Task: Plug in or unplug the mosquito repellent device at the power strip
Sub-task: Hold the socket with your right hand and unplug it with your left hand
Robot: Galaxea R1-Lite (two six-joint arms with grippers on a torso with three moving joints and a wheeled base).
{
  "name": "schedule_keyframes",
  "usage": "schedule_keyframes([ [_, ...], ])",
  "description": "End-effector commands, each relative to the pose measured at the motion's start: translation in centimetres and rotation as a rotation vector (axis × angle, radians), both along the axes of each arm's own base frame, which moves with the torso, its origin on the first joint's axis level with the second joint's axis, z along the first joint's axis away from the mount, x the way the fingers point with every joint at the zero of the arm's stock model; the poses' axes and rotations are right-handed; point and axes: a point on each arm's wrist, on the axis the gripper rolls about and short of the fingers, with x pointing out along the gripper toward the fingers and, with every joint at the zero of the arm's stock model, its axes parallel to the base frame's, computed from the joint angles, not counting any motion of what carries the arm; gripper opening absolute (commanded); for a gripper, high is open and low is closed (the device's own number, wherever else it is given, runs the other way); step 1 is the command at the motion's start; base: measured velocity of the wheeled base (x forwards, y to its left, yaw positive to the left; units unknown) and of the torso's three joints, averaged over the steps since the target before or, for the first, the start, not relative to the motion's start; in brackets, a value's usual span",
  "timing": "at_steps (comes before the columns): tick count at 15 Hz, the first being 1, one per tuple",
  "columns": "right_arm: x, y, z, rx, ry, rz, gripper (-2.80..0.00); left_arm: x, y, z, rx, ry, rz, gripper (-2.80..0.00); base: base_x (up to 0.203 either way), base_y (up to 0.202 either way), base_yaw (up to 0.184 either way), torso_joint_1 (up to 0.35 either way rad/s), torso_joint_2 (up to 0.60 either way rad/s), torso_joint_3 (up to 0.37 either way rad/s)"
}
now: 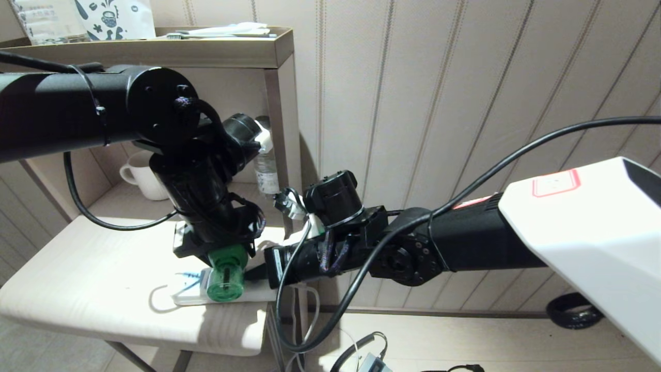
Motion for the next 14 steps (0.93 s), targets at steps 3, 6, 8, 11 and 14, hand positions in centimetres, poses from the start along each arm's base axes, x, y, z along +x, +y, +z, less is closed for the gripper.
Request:
schedule_keyframes([
  [3,0.0,-0.8,0.1,-0.005,0.009,-0.007,-2.80,0.3,-0.2,-0.5,0.016,0.006,0.005,-2.80,0.000,0.000,0.000,0.000,0.00,0.000],
  [6,0.1,-0.6,-0.4,-0.011,0.014,-0.005,-2.80,0.5,-0.3,-0.8,0.019,0.010,0.003,-2.80,0.000,0.000,0.000,0.000,0.00,0.000],
  [8,0.2,-0.5,-0.3,-0.006,0.009,-0.005,-2.80,0.6,-0.4,-0.9,0.020,0.010,0.000,-2.80,0.000,0.000,0.000,0.000,0.00,0.000],
  [11,0.3,-0.4,-0.4,-0.007,0.012,-0.006,-2.80,0.8,-0.5,-1.1,0.018,0.005,-0.002,-2.80,0.000,0.000,0.000,0.000,0.00,0.000],
  [14,0.4,-0.4,-1.4,-0.028,0.033,-0.009,-2.80,0.7,-0.4,-0.9,0.016,0.002,-0.003,-2.80,0.000,0.000,0.000,0.000,0.00,0.000],
])
